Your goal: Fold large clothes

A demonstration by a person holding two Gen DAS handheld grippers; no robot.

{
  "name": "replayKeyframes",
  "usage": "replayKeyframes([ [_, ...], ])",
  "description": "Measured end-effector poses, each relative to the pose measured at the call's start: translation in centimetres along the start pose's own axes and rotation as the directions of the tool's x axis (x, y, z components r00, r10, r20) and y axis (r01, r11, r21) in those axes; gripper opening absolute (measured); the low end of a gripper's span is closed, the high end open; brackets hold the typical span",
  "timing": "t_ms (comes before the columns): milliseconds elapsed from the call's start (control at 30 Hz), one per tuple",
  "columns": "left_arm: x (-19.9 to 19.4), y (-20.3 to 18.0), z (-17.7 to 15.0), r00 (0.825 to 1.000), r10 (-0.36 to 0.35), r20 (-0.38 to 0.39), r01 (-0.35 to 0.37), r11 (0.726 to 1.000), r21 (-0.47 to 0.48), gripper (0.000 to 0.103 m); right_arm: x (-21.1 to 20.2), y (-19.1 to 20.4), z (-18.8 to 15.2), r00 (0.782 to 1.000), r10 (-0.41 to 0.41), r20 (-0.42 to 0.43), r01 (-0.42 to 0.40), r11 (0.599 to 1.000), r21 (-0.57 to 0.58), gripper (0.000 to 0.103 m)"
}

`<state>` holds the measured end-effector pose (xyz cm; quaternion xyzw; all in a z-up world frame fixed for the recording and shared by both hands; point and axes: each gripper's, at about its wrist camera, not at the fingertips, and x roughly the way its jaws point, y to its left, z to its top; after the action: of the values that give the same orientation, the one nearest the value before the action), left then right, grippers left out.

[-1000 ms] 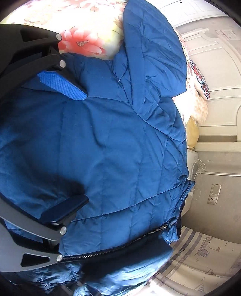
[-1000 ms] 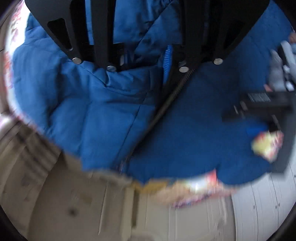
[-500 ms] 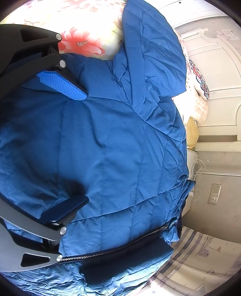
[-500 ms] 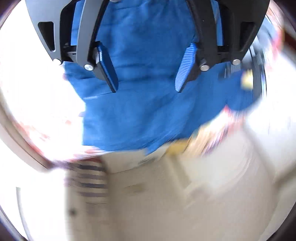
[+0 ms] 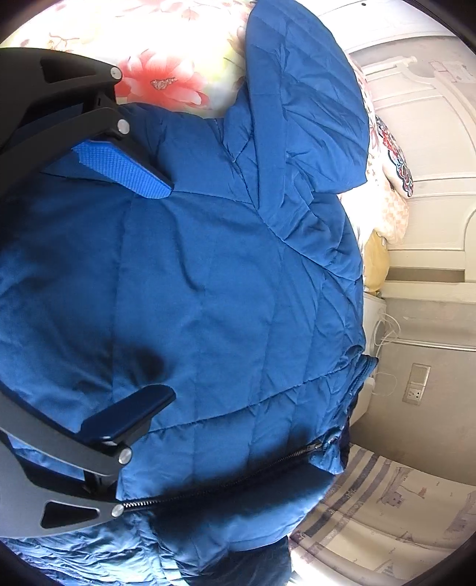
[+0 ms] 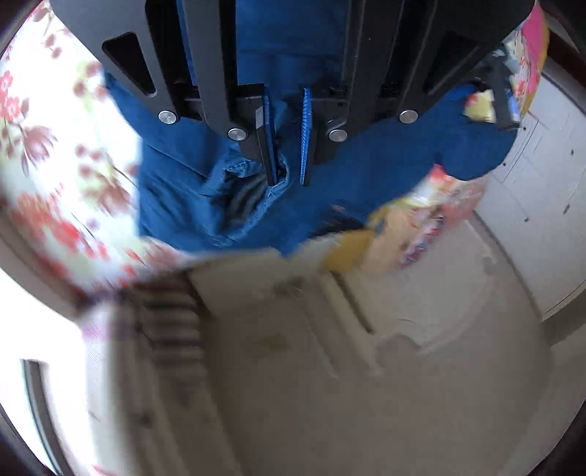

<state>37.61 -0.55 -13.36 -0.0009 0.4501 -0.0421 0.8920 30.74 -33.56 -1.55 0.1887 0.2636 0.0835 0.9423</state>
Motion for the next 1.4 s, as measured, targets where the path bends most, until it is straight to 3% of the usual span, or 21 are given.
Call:
replayKeyframes([
  [100, -0.4, 0.4, -0.1, 0.999, -0.030, 0.015, 0.030, 0.999, -0.017, 0.101, 1.7, 8.0, 0.6, 0.994, 0.108, -0.009, -0.109, 0.987, -0.115, 0.015],
  [200, -0.8, 1.3, -0.2, 0.996, -0.078, 0.033, 0.079, 0.995, -0.060, 0.101, 4.0, 14.5, 0.3, 0.963, 0.254, -0.092, -0.268, 0.943, -0.195, 0.022],
  [233, -0.9, 1.6, -0.3, 0.995, -0.095, 0.039, 0.097, 0.992, -0.075, 0.101, 3.9, 16.0, 0.1, 0.944, 0.306, -0.121, -0.326, 0.922, -0.207, 0.034],
  [267, -1.0, 1.8, -0.3, 0.993, -0.108, 0.043, 0.111, 0.990, -0.086, 0.101, 3.8, 17.0, 0.0, 0.932, 0.338, -0.133, -0.360, 0.908, -0.216, 0.040],
  [300, -1.0, 1.8, -0.3, 0.992, -0.114, 0.045, 0.118, 0.989, -0.090, 0.101, 3.2, 17.3, -0.2, 0.929, 0.347, -0.126, -0.368, 0.900, -0.232, 0.050],
  [333, -1.0, 1.9, -0.3, 0.992, -0.119, 0.047, 0.123, 0.988, -0.093, 0.101, 2.4, 17.1, -0.4, 0.941, 0.323, -0.097, -0.337, 0.905, -0.258, 0.059],
  [433, -1.1, 1.9, -0.3, 0.991, -0.125, 0.049, 0.130, 0.987, -0.095, 0.101, 0.3, 13.4, -0.1, 0.973, 0.225, -0.044, -0.228, 0.931, -0.284, 0.060],
  [533, -1.0, 2.1, -0.3, 0.989, -0.140, 0.048, 0.144, 0.985, -0.100, 0.101, 0.0, 6.5, -0.4, 0.998, 0.044, -0.036, -0.051, 0.976, -0.211, 0.058],
  [600, -1.1, 2.0, -0.4, 0.988, -0.143, 0.049, 0.147, 0.984, -0.098, 0.101, 0.8, 0.9, -1.2, 0.992, -0.108, -0.072, 0.095, 0.983, -0.158, 0.055],
  [733, -1.2, 2.0, -0.4, 0.986, -0.159, 0.051, 0.163, 0.983, -0.088, 0.100, 1.7, -5.5, -4.0, 0.937, -0.294, -0.190, 0.265, 0.951, -0.162, 0.052],
  [833, -2.2, 1.9, -0.6, 0.969, -0.227, 0.094, 0.235, 0.969, -0.078, 0.100, 0.4, -7.4, -5.2, 0.938, -0.296, -0.182, 0.259, 0.944, -0.203, 0.052],
  [900, -3.4, 2.4, -0.7, 0.950, -0.264, 0.168, 0.282, 0.955, -0.092, 0.092, -0.4, -7.6, -5.5, 0.936, -0.310, -0.167, 0.264, 0.932, -0.248, 0.053],
  [1000, -5.1, 4.5, -0.7, 0.913, -0.274, 0.301, 0.331, 0.930, -0.159, 0.092, 0.3, -6.9, -6.3, 0.922, -0.349, -0.166, 0.284, 0.904, -0.319, 0.053],
  [1033, -5.1, 5.1, -0.7, 0.916, -0.247, 0.316, 0.318, 0.928, -0.194, 0.092, 0.0, -6.6, -6.7, 0.922, -0.346, -0.176, 0.279, 0.905, -0.321, 0.053],
  [1100, -4.5, 6.1, -0.5, 0.915, -0.268, 0.301, 0.345, 0.907, -0.241, 0.092, 0.8, -7.3, -7.4, 0.913, -0.354, -0.201, 0.281, 0.905, -0.319, 0.053],
  [1200, -3.8, 6.3, -0.1, 0.920, -0.275, 0.279, 0.349, 0.899, -0.264, 0.093, 2.0, -6.5, -8.7, 0.888, -0.407, -0.212, 0.308, 0.872, -0.381, 0.053],
  [1333, -2.9, 5.2, 0.2, 0.942, -0.257, 0.216, 0.303, 0.927, -0.220, 0.093, 1.9, -5.6, -9.4, 0.888, -0.416, -0.193, 0.301, 0.846, -0.440, 0.055],
  [1400, -3.0, 4.7, 0.2, 0.946, -0.242, 0.214, 0.285, 0.937, -0.202, 0.094, 1.9, -5.0, -9.8, 0.889, -0.413, -0.197, 0.278, 0.829, -0.484, 0.065],
])
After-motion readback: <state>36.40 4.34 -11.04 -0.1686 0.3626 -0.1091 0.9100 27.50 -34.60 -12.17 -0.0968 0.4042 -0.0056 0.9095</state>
